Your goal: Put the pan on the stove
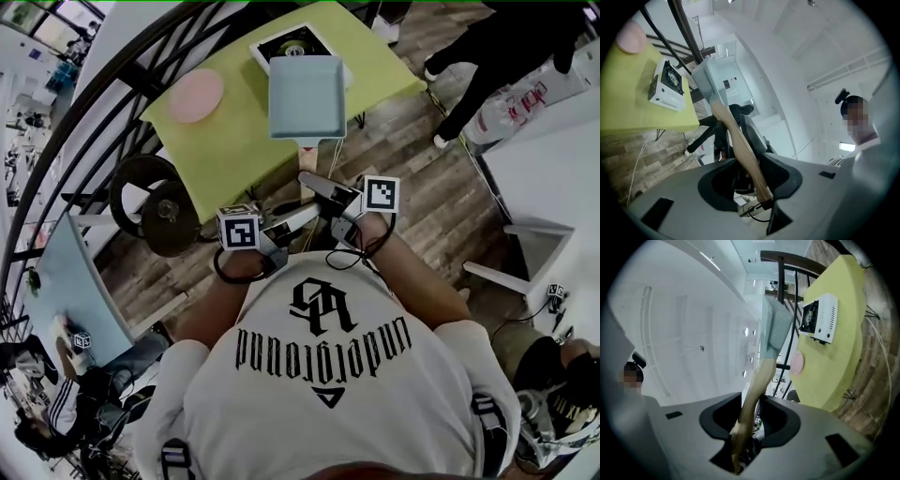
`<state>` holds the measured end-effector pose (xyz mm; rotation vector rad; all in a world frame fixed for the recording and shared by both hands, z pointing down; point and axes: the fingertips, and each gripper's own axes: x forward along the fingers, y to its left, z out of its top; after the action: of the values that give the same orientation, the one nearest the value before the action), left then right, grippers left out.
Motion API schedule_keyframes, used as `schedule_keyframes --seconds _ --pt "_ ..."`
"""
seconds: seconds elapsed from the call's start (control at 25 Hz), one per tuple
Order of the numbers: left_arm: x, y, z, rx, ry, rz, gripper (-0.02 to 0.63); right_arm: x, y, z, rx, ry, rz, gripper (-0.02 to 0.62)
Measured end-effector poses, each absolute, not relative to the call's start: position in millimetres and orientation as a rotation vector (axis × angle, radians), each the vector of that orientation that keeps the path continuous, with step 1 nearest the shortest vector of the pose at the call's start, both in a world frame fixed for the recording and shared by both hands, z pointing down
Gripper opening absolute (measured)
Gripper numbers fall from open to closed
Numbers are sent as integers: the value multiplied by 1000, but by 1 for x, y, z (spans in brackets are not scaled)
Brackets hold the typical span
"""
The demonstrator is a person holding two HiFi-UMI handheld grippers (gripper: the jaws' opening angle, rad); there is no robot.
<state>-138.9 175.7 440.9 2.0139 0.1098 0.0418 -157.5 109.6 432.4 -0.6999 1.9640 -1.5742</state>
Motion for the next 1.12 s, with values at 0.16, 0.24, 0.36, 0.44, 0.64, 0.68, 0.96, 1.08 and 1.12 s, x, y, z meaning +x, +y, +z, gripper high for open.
schedule_keyframes --seconds 0.16,0.24,0.36,0.44,0.64,0.68,0.96,1.08,1.12 --pt "-117 156 439 2009 73 29 152 -140 91 435 -677 1981 -1610 127" --pt "-107 147 437 2007 58 28 153 -131 82 435 -659 1979 -1613 127" --pt "-97 134 438 2016 52 28 152 -121 68 437 -664 1999 -1605 127" --pt "-95 122 441 2019 55 17 152 -120 57 438 -657 2008 -1608 127" --pt "-79 75 446 2019 62 2 152 -104 10 441 -654 2001 -1627 127" --pt "-76 64 445 2018 58 5 152 -101 0 442 -657 2002 -1630 127" --pt "-66 -8 450 2025 78 9 152 -91 -73 445 -670 2013 -1618 127" --pt "-65 -36 446 2029 72 14 152 -90 -100 441 -670 2009 -1615 127" --pt "-63 -43 444 2029 68 21 152 -89 -108 441 -669 2011 -1613 127"
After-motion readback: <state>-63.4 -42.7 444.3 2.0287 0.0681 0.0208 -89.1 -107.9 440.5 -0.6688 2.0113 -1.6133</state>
